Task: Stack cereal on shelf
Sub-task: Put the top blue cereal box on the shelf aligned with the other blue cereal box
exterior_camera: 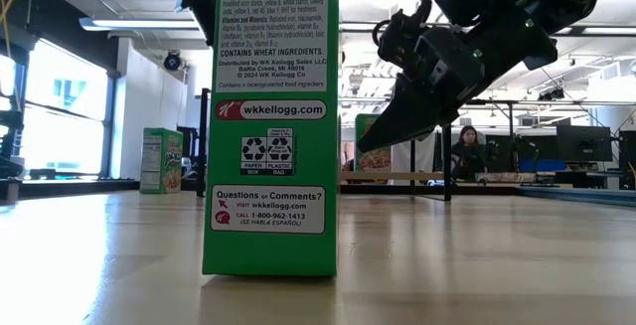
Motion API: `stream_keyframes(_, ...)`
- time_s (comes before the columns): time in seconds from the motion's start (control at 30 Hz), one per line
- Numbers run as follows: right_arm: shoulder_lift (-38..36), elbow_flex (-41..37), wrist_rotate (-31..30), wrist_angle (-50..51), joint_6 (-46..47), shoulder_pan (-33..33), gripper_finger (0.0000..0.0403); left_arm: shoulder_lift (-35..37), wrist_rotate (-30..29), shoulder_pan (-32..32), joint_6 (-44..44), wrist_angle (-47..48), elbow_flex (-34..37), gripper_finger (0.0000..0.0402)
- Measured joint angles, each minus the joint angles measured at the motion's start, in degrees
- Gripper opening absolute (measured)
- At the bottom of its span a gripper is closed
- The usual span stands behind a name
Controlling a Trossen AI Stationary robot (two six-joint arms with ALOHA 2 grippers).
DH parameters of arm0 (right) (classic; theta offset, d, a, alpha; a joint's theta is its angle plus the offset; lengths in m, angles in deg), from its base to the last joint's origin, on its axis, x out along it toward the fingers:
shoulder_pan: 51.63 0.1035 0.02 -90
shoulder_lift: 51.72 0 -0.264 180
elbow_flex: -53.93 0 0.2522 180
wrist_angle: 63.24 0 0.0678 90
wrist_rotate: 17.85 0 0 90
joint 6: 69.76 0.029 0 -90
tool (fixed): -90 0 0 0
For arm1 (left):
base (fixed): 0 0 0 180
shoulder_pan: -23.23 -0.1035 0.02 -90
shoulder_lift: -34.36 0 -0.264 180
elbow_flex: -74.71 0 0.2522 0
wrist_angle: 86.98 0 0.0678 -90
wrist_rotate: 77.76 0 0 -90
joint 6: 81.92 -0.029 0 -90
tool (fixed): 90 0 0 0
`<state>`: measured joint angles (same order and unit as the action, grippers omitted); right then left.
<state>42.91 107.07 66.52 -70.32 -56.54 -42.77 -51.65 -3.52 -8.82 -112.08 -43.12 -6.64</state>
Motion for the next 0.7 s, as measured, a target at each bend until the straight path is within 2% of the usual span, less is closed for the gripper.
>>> stream_keyframes(0.13, 0.0, 0.0, 0.1, 0.0, 0.1, 0.0, 0.0004, 0.0, -3.2, 0.0, 1.7, -0.1, 0.0, 0.0031)
stream_keyframes(0.4, 0.0, 0.0, 0.2, 0.0, -0.2, -0.2, 0.0004, 0.0, -3.3, 0.0, 4.6, 2.4, -4.1, 0.0031)
stream_keyframes(0.7, 0.0, 0.0, 0.3, 0.0, -0.4, -0.2, 0.0004, -1.7, -3.6, -2.1, 5.5, 6.5, -4.2, 0.003)
